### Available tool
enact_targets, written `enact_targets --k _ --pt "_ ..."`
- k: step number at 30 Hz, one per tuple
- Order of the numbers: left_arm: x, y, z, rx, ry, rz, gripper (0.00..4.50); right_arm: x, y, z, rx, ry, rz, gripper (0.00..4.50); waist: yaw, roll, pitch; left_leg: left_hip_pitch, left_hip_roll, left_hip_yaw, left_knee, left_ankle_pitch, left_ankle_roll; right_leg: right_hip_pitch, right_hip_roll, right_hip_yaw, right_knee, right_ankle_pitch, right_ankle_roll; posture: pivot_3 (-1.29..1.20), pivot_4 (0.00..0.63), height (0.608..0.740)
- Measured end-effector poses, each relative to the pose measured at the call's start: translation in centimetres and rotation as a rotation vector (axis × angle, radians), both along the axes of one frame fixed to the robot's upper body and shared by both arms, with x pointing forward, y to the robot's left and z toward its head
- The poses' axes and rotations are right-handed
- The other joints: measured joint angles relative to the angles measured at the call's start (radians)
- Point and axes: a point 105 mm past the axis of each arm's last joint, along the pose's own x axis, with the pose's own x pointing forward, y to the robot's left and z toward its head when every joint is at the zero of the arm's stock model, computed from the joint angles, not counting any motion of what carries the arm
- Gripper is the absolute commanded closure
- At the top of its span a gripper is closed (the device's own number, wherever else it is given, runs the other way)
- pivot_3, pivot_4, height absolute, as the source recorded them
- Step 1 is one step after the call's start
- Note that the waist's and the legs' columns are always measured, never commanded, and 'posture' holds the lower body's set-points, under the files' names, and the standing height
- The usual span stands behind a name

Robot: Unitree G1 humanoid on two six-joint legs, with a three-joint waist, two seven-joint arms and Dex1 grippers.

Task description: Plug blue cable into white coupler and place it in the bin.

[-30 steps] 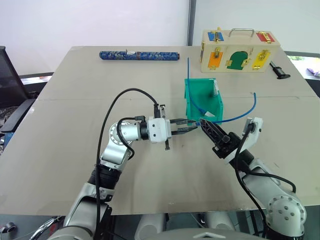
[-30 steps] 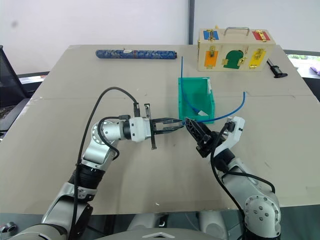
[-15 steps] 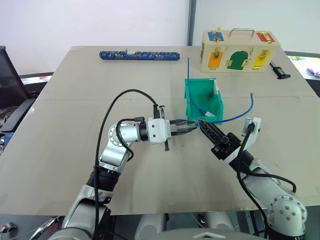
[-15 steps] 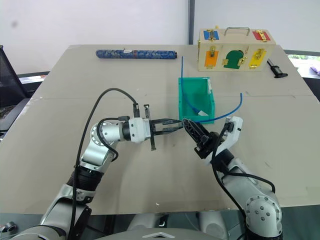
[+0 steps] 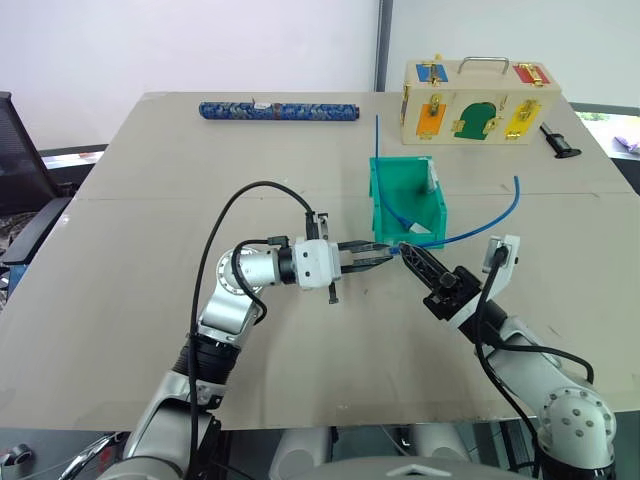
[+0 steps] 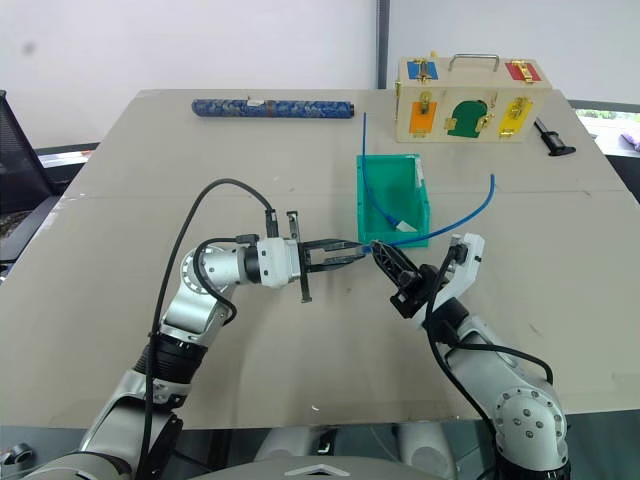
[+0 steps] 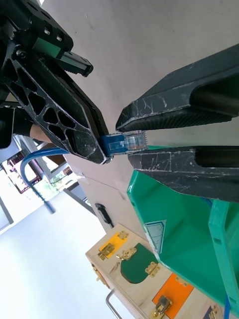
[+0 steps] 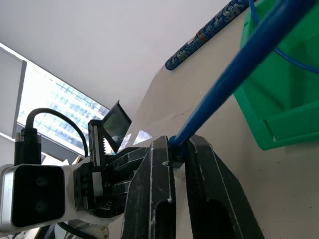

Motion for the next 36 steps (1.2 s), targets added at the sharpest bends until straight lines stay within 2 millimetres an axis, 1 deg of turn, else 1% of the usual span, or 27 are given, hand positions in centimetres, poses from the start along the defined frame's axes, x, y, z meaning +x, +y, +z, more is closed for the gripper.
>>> enact_targets --k 1,3,4,5,7,9,11,13,14,15,16,17,19,21,25,32,36 --pt "0.0 0.0 0.0 -0.001 0.001 0.000 4.50 0.0 0.0 0.0 0.000 0.000 0.001 4.43 0.000 0.000 0.000 0.000 0.000 0.000 0.000 0.000 0.000 0.000 0.000 0.000 0.000 0.000 0.000 0.00 0.150 0.740" --pt "0.0 0.1 -0.1 -0.008 0.026 -0.001 3.55 0.0 0.0 0.0 -0.005 0.000 0.002 4.50 0.000 0.000 0.000 0.000 0.000 0.000 0.000 0.000 0.000 0.000 0.000 0.000 0.000 0.000 0.000 0.00 0.150 0.740" --pt "0.1 0.2 -0.4 -0.008 0.059 0.006 3.15 0.0 0.1 0.0 -0.006 -0.002 0.008 4.50 0.000 0.000 0.000 0.000 0.000 0.000 0.000 0.000 0.000 0.000 0.000 0.000 0.000 0.000 0.000 0.00 0.150 0.740" --pt "0.1 0.3 -0.8 -0.007 0.087 0.014 2.61 0.0 0.1 0.1 -0.003 -0.004 0.011 4.50 -0.001 0.000 0.000 0.000 0.000 0.000 0.000 0.000 0.000 0.000 0.000 0.000 0.000 0.000 0.000 0.00 0.150 0.740" --pt "0.4 0.8 -1.6 -0.016 0.166 0.046 1.74 -0.1 0.2 0.2 -0.002 -0.009 0.020 4.50 -0.001 0.000 0.000 0.000 0.001 0.000 0.000 0.000 0.000 0.000 0.000 0.000 0.000 0.000 0.000 0.00 0.150 0.740" --pt "0.4 1.5 -2.5 -0.012 0.243 0.081 1.74 0.0 0.2 0.2 -0.003 -0.011 0.020 4.50 -0.002 0.000 0.000 0.000 0.001 0.000 0.000 0.000 0.000 0.000 0.000 0.000 0.000 0.000 0.000 0.00 0.150 0.740" --pt "0.9 3.7 -3.3 -0.034 0.351 0.172 1.74 0.1 0.0 0.2 -0.001 -0.014 0.017 4.50 -0.008 0.000 0.000 0.000 0.002 0.000 -0.001 0.000 0.000 -0.001 0.001 0.000 0.000 0.000 0.000 0.00 0.150 0.740" --pt "1.8 6.9 -3.5 -0.064 0.437 0.301 1.74 0.2 -0.2 0.1 -0.002 -0.015 0.011 4.50 -0.012 0.000 0.001 0.000 0.004 0.000 -0.001 0.000 0.000 -0.002 0.002 -0.001 0.000 0.000 0.000 0.00 0.150 0.740" --pt "2.2 9.4 -3.0 -0.079 0.473 0.385 1.74 0.3 -0.4 0.0 -0.003 -0.012 0.008 4.50 -0.016 0.000 0.001 0.000 0.005 0.000 -0.001 0.000 0.000 -0.002 0.003 -0.001 0.000 0.000 0.000 0.00 0.150 0.740" --pt "2.4 11.0 -2.6 -0.089 0.490 0.436 1.74 0.3 -0.5 -0.2 -0.002 -0.008 0.007 4.50 -0.016 0.001 0.001 0.000 0.005 -0.001 -0.001 0.000 0.000 -0.002 0.003 -0.001 0.000 0.000 0.000 0.00 0.150 0.740" --pt "2.4 12.1 -2.3 -0.097 0.509 0.467 1.74 0.3 -0.5 -0.3 -0.002 -0.006 0.010 4.50 -0.016 0.001 0.001 0.000 0.005 0.000 -0.001 0.000 0.000 -0.002 0.003 -0.001 0.000 0.000 0.000 0.00 0.150 0.740" --pt "2.5 12.9 -2.1 -0.103 0.523 0.491 1.74 0.3 -0.5 -0.4 -0.001 -0.005 0.011 4.50 -0.016 0.001 0.001 0.000 0.005 0.000 -0.001 0.000 0.000 -0.002 0.002 -0.001 0.000 0.000 0.000 0.00 0.150 0.740" --pt "2.6 13.9 -2.2 -0.109 0.550 0.519 1.74 0.3 -0.4 -0.5 0.002 -0.004 0.021 4.50 -0.015 0.001 0.001 0.000 0.004 0.001 -0.001 0.000 0.000 -0.001 0.002 0.000 0.000 0.000 0.000 0.00 0.150 0.740" --pt "3.1 15.0 -2.9 -0.108 0.605 0.555 1.74 0.3 -0.1 -0.6 0.006 -0.003 0.033 4.50 -0.015 0.001 0.001 0.000 0.004 0.001 -0.001 0.000 0.000 -0.002 0.002 0.000 0.000 0.000 0.000 0.00 0.150 0.740" --pt "3.0 15.3 -3.6 -0.067 0.643 0.532 1.74 0.3 0.1 -0.7 0.011 -0.005 0.040 4.50 -0.016 0.001 0.001 0.000 0.004 0.001 -0.002 0.000 0.000 -0.002 0.002 0.000 0.000 0.000 0.000 0.00 0.150 0.740" --pt "3.6 14.4 -4.6 0.040 0.655 0.489 1.74 0.3 0.1 -0.9 0.009 -0.002 0.037 4.50 -0.016 0.000 0.001 0.000 0.004 0.001 -0.002 0.000 0.000 -0.002 0.002 0.000 0.000 0.000 0.000 0.00 0.150 0.740" --pt "4.2 14.0 -4.9 0.079 0.635 0.488 1.74 0.1 0.0 -1.4 0.003 0.015 0.034 4.50 -0.017 0.000 0.001 0.000 0.004 0.002 -0.002 0.000 0.000 -0.002 0.001 0.001 0.000 0.000 0.000 0.00 0.150 0.740"
